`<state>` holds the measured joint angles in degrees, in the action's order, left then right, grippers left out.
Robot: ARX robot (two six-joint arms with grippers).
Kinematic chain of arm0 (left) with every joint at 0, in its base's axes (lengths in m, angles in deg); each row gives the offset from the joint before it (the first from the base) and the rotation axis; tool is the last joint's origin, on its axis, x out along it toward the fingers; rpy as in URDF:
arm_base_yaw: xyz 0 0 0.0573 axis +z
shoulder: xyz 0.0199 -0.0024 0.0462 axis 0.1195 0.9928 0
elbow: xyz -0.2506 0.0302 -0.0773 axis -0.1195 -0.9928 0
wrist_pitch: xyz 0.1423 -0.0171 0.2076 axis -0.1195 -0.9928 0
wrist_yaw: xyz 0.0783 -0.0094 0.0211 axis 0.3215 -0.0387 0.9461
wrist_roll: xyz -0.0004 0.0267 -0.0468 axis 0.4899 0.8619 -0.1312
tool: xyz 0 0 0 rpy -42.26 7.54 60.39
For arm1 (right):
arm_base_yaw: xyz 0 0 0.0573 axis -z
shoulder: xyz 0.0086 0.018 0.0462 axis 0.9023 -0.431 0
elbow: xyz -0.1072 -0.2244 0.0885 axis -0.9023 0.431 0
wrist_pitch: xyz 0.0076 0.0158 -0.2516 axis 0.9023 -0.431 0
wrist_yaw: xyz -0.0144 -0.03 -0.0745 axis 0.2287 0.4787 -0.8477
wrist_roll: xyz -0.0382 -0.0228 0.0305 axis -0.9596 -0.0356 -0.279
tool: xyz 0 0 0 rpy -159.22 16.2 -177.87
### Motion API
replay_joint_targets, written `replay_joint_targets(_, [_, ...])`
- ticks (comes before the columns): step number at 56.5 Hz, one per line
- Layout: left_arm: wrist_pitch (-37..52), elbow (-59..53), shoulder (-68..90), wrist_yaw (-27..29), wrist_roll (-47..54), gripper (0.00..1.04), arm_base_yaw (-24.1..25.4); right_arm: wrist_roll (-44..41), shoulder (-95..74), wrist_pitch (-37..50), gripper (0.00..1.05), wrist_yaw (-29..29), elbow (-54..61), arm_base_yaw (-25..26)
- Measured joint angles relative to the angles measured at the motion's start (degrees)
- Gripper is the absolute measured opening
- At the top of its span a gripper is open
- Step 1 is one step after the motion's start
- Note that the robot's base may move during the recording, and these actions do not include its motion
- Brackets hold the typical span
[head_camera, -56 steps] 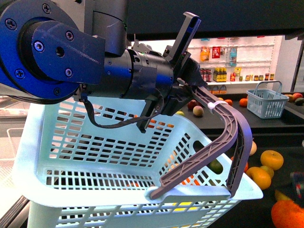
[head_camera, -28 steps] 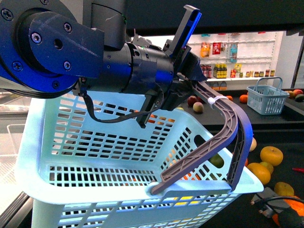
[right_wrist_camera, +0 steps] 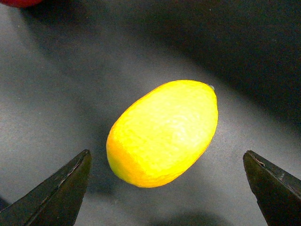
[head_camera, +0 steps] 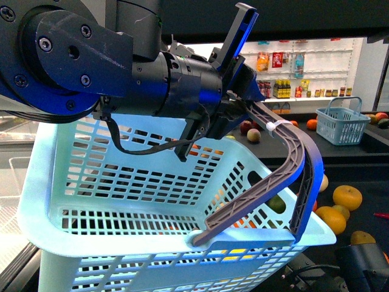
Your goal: Pick lemon from shelf
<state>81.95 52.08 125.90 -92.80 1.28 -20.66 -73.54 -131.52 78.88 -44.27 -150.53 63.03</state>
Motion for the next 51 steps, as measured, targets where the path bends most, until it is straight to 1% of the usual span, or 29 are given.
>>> replay_joint_targets(13, [0.0,0.0,0.0,0.0,0.0,0.12,0.0,0.0,-3.1,-0.9,0.97,-2.1,-4.3,-1.0])
replay_joint_targets(32, [0.0,0.0,0.0,0.0,0.0,0.12,0.0,1.4,-5.5,-2.0,0.96,-3.7,-8.6,-2.8])
replay_joint_targets(41, [0.0,0.0,0.0,0.1,0.0,0.12,0.0,1.5,-5.6,-2.8,0.74,-4.0,-8.9,-3.3])
replay_joint_targets(42, [0.0,0.0,0.0,0.0,0.0,0.12,0.0,1.4,-5.6,-3.0,0.69,-4.1,-8.9,-3.3])
replay_joint_targets(45, [0.0,0.0,0.0,0.0,0.0,0.12,0.0,1.4,-5.6,-3.3,0.6,-4.2,-8.9,-3.2])
replay_joint_targets(51, [0.0,0.0,0.0,0.1,0.0,0.12,0.0,1.4,-5.5,-3.4,0.5,-4.1,-8.9,-2.9])
